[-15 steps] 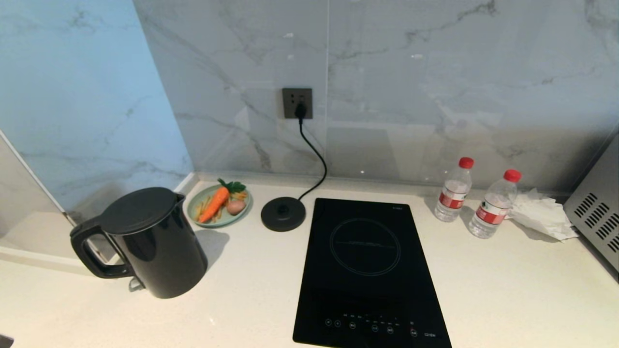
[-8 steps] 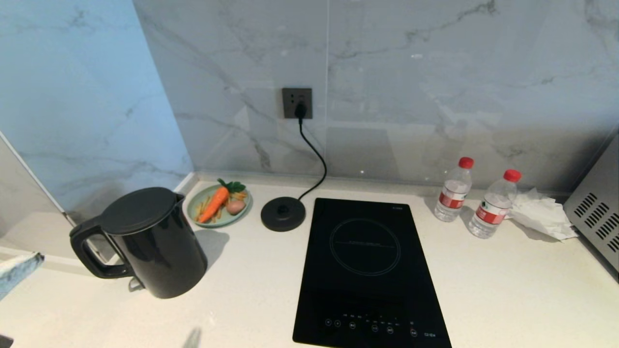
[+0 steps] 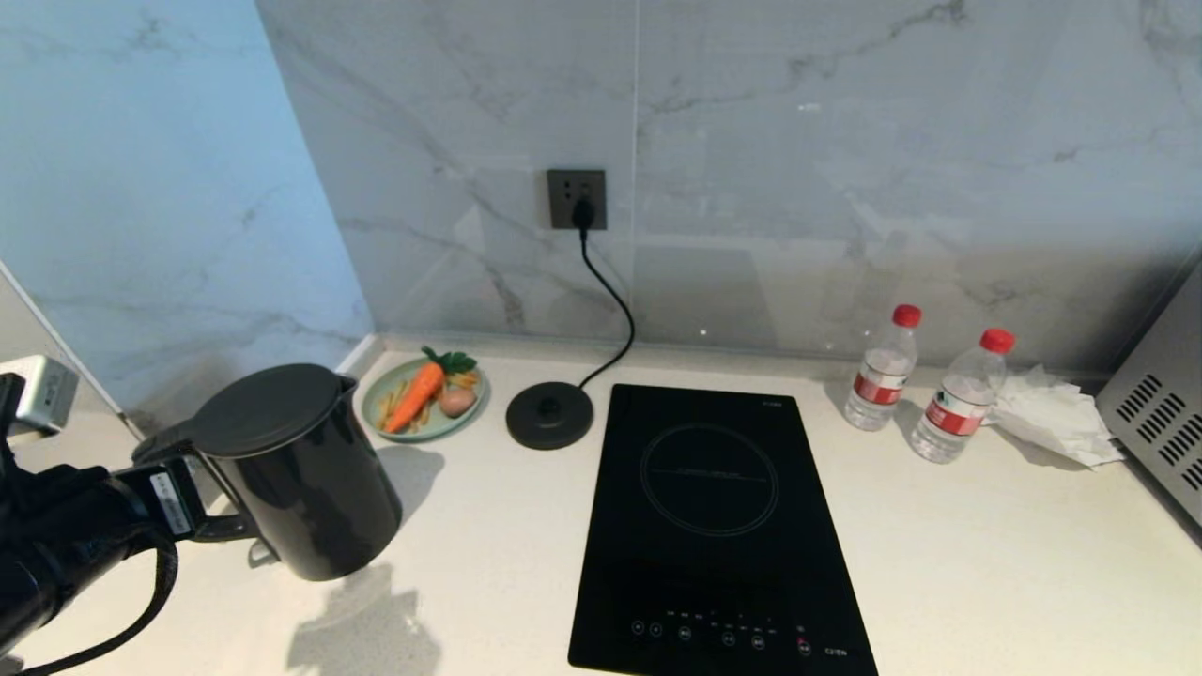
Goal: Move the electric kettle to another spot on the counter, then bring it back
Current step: Grab the kettle
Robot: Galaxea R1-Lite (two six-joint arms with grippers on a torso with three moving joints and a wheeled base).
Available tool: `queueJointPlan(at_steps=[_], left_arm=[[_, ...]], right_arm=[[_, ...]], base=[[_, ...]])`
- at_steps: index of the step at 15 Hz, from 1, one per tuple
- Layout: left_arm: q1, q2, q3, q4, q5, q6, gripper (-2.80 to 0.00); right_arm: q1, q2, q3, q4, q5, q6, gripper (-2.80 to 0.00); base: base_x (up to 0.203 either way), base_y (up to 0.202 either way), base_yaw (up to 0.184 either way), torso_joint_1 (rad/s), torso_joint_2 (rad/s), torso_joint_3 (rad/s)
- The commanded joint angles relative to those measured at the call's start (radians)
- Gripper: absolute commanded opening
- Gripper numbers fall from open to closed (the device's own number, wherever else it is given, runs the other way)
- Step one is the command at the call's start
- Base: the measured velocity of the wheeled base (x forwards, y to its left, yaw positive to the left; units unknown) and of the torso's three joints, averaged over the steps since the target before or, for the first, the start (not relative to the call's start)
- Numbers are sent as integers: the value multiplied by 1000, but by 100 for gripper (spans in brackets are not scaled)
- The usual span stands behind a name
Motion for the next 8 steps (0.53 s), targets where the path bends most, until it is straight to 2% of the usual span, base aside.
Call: queueJointPlan(at_steps=[1, 3, 5, 8], left_arm=[[2, 46, 98, -68, 17, -9, -280], [89, 65, 130, -143, -7, -8, -280], [154, 75, 152, -183, -100, 18, -280], [151, 131, 130, -197, -115, 24, -280]], right_arm=[[0, 0, 0, -1, 0, 0, -280], [0, 0, 0, -1, 0, 0, -280], [0, 0, 0, -1, 0, 0, -280], [1, 0, 0, -1, 0, 0, -280]], base=[[0, 0, 0, 0, 0, 0], [0, 0, 0, 0, 0, 0], [0, 0, 0, 0, 0, 0], [0, 0, 0, 0, 0, 0]])
